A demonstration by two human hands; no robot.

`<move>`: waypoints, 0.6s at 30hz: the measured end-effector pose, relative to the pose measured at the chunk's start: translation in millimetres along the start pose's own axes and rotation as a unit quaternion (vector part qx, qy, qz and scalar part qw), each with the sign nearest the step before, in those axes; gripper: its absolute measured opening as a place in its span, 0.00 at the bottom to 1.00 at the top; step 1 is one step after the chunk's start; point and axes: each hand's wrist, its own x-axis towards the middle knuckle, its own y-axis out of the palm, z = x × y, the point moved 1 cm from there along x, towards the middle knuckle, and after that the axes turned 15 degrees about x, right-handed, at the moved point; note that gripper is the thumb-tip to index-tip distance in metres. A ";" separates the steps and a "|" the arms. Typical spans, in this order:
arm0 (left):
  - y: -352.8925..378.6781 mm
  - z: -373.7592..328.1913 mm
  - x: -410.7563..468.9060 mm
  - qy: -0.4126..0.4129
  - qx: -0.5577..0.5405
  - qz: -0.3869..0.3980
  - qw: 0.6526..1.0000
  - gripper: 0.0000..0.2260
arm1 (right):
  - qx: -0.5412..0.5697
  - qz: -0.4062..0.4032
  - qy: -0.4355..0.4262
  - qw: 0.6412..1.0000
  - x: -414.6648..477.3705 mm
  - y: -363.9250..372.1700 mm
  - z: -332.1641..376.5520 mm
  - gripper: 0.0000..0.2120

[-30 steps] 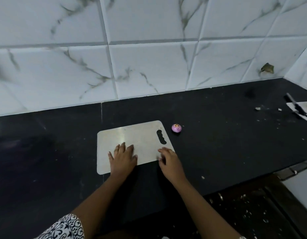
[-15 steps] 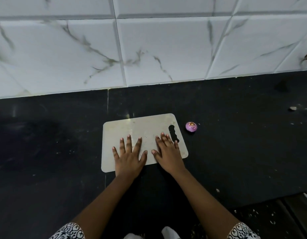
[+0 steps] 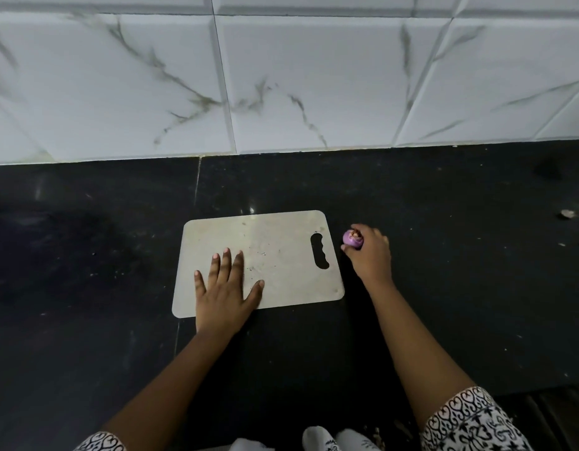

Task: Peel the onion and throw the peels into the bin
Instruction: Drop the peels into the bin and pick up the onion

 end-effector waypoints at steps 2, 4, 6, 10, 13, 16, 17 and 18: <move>-2.0 -0.2 -1.2 -0.024 -0.005 0.003 1.000 0.36 | 0.035 0.005 -0.010 0.999 -3.8 1.8 10.6 0.23; -3.4 -0.3 -1.9 -0.036 -0.012 0.004 0.999 0.37 | 0.059 0.042 -0.046 0.996 -12.3 11.8 26.7 0.22; -4.2 0.4 -1.5 -0.036 -0.008 0.011 0.999 0.37 | 0.082 0.102 -0.060 0.990 -23.2 26.9 45.4 0.23; -5.2 1.1 -0.3 -0.038 -0.005 0.017 0.999 0.37 | 0.086 0.186 -0.089 0.975 -39.2 59.5 68.9 0.23; -4.6 1.3 -0.3 -0.039 -0.007 0.012 0.999 0.37 | 0.078 0.208 -0.096 0.970 -44.9 77.6 74.1 0.24; -4.5 1.7 -0.6 -0.038 -0.008 0.010 0.999 0.36 | 0.071 0.208 -0.106 0.970 -51.4 88.5 70.7 0.23; -4.3 1.7 -0.4 -0.039 -0.007 0.009 0.999 0.36 | 0.070 0.208 -0.114 0.969 -54.0 90.9 69.2 0.23; -3.9 1.9 -0.5 -0.039 -0.007 0.008 0.999 0.36 | 0.069 0.207 -0.120 0.969 -56.1 93.0 67.4 0.24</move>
